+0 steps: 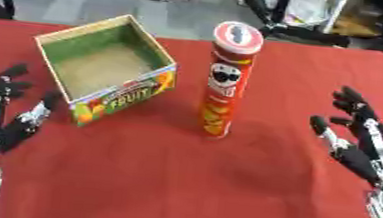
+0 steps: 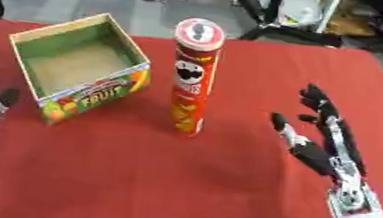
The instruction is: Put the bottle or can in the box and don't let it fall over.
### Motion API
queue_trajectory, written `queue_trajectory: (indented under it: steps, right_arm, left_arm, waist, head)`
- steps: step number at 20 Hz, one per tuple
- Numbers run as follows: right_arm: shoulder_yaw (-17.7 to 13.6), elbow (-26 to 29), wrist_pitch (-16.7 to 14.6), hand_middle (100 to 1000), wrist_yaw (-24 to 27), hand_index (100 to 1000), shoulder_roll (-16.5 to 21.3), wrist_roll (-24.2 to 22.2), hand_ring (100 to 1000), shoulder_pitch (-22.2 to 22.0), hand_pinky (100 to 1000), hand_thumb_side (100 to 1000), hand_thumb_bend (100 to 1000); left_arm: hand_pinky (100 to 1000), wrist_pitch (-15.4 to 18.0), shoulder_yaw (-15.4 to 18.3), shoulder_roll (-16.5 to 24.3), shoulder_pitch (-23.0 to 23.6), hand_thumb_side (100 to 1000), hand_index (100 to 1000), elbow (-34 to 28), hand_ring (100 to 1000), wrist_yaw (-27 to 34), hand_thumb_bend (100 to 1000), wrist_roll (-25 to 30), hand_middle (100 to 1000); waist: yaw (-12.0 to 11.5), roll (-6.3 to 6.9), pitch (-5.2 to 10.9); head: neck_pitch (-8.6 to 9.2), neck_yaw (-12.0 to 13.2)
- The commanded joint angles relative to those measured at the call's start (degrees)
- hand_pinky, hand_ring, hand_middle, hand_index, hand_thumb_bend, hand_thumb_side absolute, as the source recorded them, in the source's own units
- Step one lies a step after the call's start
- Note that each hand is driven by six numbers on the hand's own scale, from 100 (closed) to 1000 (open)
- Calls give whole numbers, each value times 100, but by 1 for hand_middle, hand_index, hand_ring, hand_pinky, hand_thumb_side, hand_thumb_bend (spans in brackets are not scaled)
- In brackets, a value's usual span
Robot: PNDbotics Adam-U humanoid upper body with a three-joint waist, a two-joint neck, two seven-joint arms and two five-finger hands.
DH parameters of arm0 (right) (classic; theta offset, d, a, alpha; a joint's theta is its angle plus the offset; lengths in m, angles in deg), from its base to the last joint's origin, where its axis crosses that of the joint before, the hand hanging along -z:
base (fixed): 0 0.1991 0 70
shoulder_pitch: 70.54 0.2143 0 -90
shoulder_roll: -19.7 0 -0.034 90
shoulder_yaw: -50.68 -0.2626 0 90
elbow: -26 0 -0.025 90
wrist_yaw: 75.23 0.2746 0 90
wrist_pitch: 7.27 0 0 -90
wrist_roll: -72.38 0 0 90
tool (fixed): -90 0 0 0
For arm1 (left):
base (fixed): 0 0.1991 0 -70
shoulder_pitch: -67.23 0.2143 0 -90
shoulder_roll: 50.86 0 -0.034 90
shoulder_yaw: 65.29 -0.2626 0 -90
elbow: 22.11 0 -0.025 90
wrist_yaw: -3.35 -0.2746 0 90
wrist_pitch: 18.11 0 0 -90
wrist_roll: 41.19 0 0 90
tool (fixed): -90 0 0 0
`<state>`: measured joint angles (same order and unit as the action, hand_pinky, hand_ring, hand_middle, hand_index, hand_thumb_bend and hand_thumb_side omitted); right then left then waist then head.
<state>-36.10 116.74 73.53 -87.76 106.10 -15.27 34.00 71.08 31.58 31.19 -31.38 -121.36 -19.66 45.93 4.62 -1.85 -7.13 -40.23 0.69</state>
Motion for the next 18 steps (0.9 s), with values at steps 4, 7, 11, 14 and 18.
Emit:
queue_trajectory:
  steps: [4, 7, 11, 14, 18]
  right_arm:
    - [4, 136, -27, 886, -26, 992, 145, -143, 920, 48, 786, 602, 528]
    - [16, 132, -38, 887, -33, 994, 157, -228, 921, 50, 787, 602, 542]
    - [68, 123, -47, 889, -58, 996, 206, -345, 922, 85, 786, 611, 614]
    - [190, 46, -44, 883, -50, 994, 301, -439, 920, 192, 784, 603, 688]
    - [437, -171, -58, 883, 74, 992, 448, -543, 918, 457, 781, 659, 695]
  left_arm:
    - [835, 7, -10, 38, -35, 750, 934, -89, 813, 54, 688, 9, 858]
    - [836, 12, -22, 41, -32, 750, 934, -84, 814, 59, 687, 20, 859]
    - [836, 16, -21, 43, -20, 752, 934, -85, 814, 71, 685, 24, 859]
    - [836, 19, -26, 37, -22, 755, 934, -90, 814, 83, 682, 29, 860]
    - [835, 20, -39, 38, -24, 762, 935, -94, 814, 86, 675, 43, 860]
  waist:
    - [-11, -6, 111]
    - [-15, -13, 107]
    - [-23, -18, 111]
    - [-36, -23, 117]
    - [-57, -21, 114]
  head:
    - [17, -25]
    - [-8, -25]
    - [-5, -31]
    - [6, -43]
    - [31, -84]
